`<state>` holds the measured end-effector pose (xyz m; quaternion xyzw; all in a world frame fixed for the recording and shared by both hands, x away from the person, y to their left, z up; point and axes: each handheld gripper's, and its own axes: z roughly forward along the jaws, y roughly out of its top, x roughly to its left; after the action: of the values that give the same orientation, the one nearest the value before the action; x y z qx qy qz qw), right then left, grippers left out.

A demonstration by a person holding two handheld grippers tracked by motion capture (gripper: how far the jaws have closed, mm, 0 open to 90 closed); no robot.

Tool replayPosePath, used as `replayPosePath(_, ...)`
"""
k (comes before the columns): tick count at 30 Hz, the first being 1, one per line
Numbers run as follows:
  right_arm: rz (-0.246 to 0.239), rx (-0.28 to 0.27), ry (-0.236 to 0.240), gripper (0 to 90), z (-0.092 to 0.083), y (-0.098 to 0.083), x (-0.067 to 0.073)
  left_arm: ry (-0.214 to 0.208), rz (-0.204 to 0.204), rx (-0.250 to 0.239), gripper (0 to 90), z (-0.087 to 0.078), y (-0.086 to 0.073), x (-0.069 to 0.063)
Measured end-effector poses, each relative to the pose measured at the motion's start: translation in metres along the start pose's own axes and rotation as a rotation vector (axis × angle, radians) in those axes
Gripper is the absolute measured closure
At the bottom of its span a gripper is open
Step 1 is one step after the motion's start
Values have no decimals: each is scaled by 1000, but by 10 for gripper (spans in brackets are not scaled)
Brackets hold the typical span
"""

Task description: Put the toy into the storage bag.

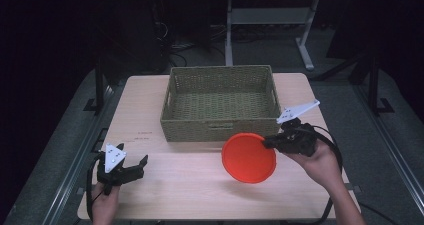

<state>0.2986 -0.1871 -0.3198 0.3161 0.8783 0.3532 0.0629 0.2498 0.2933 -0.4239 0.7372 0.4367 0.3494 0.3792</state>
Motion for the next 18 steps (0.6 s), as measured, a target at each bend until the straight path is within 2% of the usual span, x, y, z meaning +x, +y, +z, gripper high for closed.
replayPosePath(7, -11, 8, -9, 826, -3, 11, -2, 1, 1, 0, 128, 0, 0, 0)
replayPosePath(13, -23, 0, -27, 826, -11, 27, -3, -1, -1, 2, 129, 0, 0, 1)
replayPosePath(18, -31, -25, -26, 826, -21, 43, -4, 1, -2, -1, 128, -1, 0, 0)
